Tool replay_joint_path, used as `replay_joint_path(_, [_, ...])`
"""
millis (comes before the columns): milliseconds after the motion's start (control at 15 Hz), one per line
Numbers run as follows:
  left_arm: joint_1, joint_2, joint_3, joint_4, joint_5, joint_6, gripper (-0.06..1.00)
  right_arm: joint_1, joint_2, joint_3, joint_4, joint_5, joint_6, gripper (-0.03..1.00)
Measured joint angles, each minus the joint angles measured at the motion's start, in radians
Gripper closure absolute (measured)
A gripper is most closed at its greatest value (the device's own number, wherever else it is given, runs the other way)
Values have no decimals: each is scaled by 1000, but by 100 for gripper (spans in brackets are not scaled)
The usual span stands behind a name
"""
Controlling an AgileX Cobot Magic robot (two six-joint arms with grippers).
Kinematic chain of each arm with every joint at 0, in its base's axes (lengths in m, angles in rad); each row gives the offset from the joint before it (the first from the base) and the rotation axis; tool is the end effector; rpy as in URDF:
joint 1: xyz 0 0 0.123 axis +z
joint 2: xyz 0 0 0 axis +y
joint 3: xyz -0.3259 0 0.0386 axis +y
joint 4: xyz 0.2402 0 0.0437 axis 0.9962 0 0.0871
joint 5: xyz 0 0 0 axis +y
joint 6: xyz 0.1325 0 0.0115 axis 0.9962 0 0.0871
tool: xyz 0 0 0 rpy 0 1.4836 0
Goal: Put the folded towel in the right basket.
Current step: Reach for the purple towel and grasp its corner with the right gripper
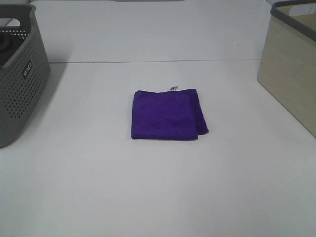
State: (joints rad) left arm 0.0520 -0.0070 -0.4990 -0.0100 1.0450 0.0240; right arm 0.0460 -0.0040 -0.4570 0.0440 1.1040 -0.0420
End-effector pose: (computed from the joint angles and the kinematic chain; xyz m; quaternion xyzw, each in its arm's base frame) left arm -0.0175 -0.0021 0.2558 -0.0117 0.8474 0.0152 0.5306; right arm -0.0177 0.0044 0.2361 -0.0393 0.8729 0.0230 0.4858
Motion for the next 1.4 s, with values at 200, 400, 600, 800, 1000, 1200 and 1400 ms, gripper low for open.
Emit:
replay_joint_path(200, [0,0,0,0,0,0,-5,0,0,0,0,0,0,2])
replay_joint_path(400, [0,0,0,0,0,0,-5,0,0,0,1,0,0,2])
replay_joint_path(600, [0,0,0,0,0,0,-5,0,0,0,1,0,0,2])
replay_joint_path(800, [0,0,0,0,0,0,-5,0,0,0,5,0,0,2])
replay_joint_path(1000, [0,0,0,0,0,0,-5,0,0,0,5,0,0,2])
replay_joint_path(1200, [0,0,0,0,0,0,-5,0,0,0,5,0,0,2])
replay_joint_path(1400, [0,0,0,0,0,0,-5,0,0,0,5,0,0,2])
